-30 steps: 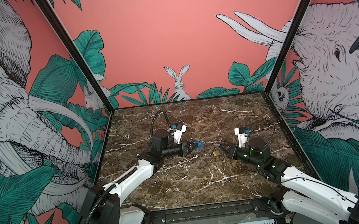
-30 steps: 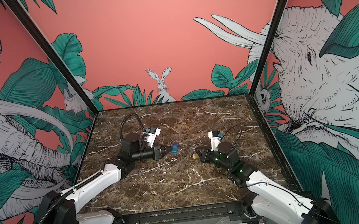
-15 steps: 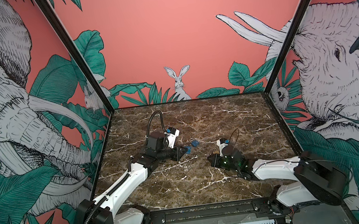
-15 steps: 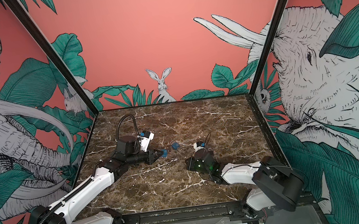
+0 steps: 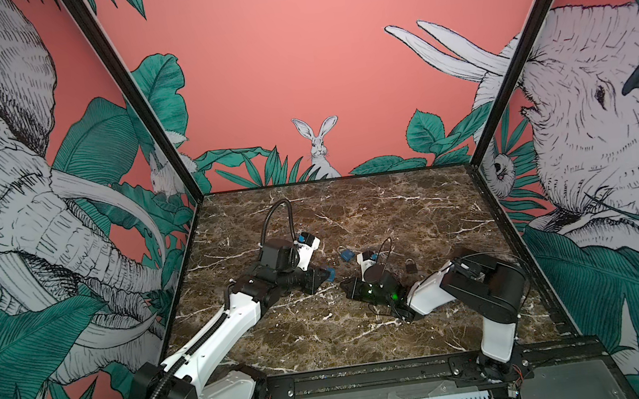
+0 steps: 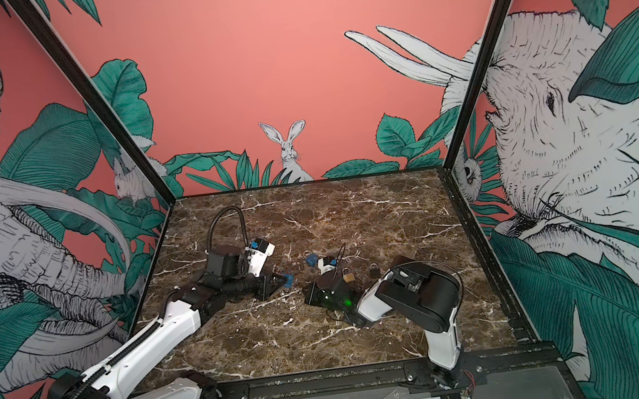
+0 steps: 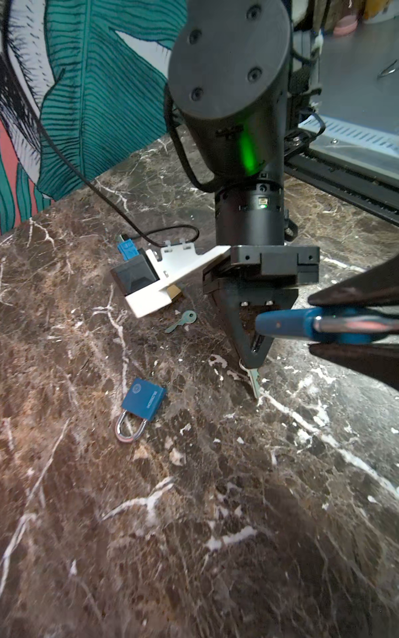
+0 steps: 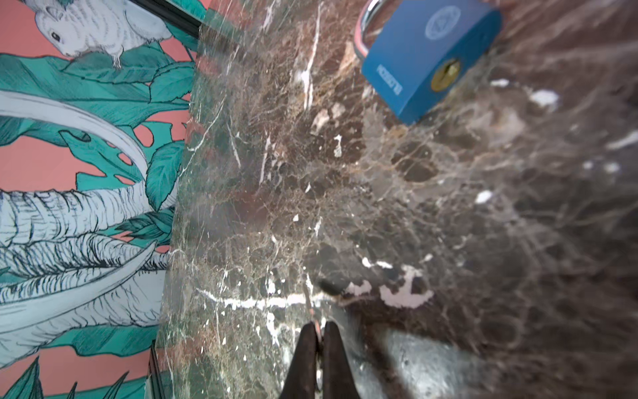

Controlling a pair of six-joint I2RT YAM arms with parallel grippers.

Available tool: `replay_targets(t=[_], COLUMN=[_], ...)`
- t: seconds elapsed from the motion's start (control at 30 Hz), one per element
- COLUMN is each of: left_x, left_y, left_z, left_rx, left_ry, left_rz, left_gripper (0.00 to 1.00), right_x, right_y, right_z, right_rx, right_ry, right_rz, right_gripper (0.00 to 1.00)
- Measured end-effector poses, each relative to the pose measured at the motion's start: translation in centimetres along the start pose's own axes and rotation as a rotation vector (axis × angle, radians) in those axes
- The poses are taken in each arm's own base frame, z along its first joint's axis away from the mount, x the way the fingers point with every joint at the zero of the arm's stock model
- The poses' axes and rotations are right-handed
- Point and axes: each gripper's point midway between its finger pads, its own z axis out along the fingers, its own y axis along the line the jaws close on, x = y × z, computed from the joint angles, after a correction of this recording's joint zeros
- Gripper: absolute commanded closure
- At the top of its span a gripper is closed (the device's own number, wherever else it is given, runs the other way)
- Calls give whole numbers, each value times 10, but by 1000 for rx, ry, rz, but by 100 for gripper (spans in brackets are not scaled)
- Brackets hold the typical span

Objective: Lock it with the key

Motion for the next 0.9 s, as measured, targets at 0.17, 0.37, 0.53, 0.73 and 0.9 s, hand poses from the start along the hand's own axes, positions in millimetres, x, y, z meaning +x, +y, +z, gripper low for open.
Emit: replay_targets(t=[0.17, 0.37, 0.53, 0.73, 0.9], left_x=[2, 16, 31, 40, 51], left_y=[-12, -13, -8, -2, 8], left_z=[2, 12, 18, 26, 34], left_rx=[79, 127, 125, 116, 85], left_ry=[15, 68, 107, 144, 193], left_rz=[-19, -58, -83, -111, -133], left_gripper=[100, 100, 100, 100, 100], right_x=[-5, -6, -6, -10, -12], right_y=[3, -1, -8, -7, -16], right_z=[0, 2, 2, 0, -15], right_rx=[-5, 8, 28, 21, 63], right_ry=[-39, -50, -60, -87, -101], right_rz=[26, 41, 60, 77, 73], right_gripper=[100, 89, 76, 68, 69])
